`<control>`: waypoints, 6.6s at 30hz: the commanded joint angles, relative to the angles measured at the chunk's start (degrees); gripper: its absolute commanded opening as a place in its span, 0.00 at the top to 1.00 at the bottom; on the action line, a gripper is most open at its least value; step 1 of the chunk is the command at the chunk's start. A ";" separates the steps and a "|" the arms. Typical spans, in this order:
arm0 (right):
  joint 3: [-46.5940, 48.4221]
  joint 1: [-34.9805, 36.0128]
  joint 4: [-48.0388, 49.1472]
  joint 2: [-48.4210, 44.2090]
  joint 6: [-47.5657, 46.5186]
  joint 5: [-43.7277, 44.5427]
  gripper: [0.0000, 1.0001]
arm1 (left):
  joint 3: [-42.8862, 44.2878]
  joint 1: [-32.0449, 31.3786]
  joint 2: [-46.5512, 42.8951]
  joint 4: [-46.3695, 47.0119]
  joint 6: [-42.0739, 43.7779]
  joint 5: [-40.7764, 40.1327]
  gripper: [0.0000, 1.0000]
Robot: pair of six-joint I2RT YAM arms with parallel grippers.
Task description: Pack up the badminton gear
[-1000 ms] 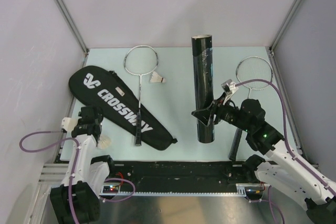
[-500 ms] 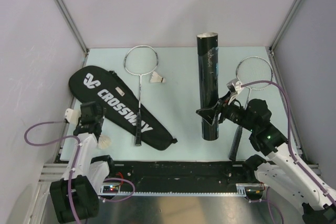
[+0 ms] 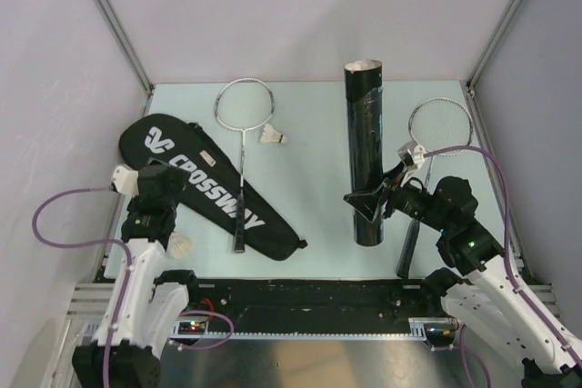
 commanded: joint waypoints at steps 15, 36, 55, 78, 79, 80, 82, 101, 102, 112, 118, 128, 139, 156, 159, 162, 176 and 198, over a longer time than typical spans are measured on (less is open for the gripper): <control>-3.03 -0.51 -1.15 -6.63 -1.90 0.10 0.65 | -1.38 -13.91 -17.66 -28.63 -26.20 -2.47 0.00; -3.69 -0.56 1.35 -5.33 -1.89 0.41 0.65 | -8.97 -14.42 -21.10 -33.92 -32.88 -9.59 0.00; -3.69 -0.53 5.00 -4.07 0.00 -1.63 0.65 | -11.08 -14.38 -12.84 -24.23 -38.10 -23.61 0.40; -5.43 -0.66 5.22 0.47 -2.00 0.65 0.66 | 1.84 -14.42 -14.11 -22.17 -10.77 -20.88 1.00; -5.44 -0.69 5.26 1.11 -2.95 1.22 0.66 | 3.40 -14.42 -13.41 -21.86 -6.49 -19.84 1.00; -5.44 -0.70 5.28 2.00 -4.13 1.33 0.66 | 5.60 -14.43 -12.80 -21.39 -3.17 -18.09 1.00; -5.40 -0.59 7.42 3.70 -6.42 0.40 0.66 | 9.30 -14.43 -11.59 -20.76 4.16 -14.36 1.00; -1.40 5.75 13.97 18.21 -62.13 3.06 0.65 | 31.36 -14.43 -11.53 -22.30 33.60 36.06 1.00; -1.57 6.04 13.68 18.55 -64.04 3.96 0.65 | 32.14 -14.43 -11.77 -22.71 34.10 36.71 1.00; -5.02 8.28 19.36 19.01 -76.05 12.45 0.67 | 37.13 -14.43 -13.70 -26.35 35.96 53.09 1.00; -5.26 9.38 20.14 20.34 -77.30 15.16 0.68 | 37.05 -14.52 -14.77 -26.62 35.32 57.50 1.00; -5.36 11.17 22.16 20.65 -76.75 16.14 0.69 | 34.38 -14.61 -13.70 -26.50 33.98 61.36 1.00; -5.23 14.63 23.57 20.63 -77.01 18.60 0.70 | 33.51 -14.74 -10.31 -26.09 34.24 62.44 1.00; -4.74 17.46 26.63 21.42 -74.26 19.15 0.73 | 22.01 -19.95 -9.21 -5.78 22.56 66.55 1.00; -4.74 17.65 26.45 21.65 -74.65 18.44 0.73 | 21.09 -21.58 -8.53 -4.20 22.04 65.54 1.00; -5.17 17.72 26.62 21.41 -74.69 17.49 0.73 | 20.52 -22.69 -8.19 -3.49 22.34 64.30 1.00; -5.88 16.56 23.30 20.40 -69.49 15.82 0.73 | 22.60 -23.17 -10.66 -3.43 25.29 57.12 0.45; -6.85 15.85 17.21 14.12 -44.91 22.02 0.71 | 34.15 -23.14 -3.36 -4.18 30.87 37.91 0.13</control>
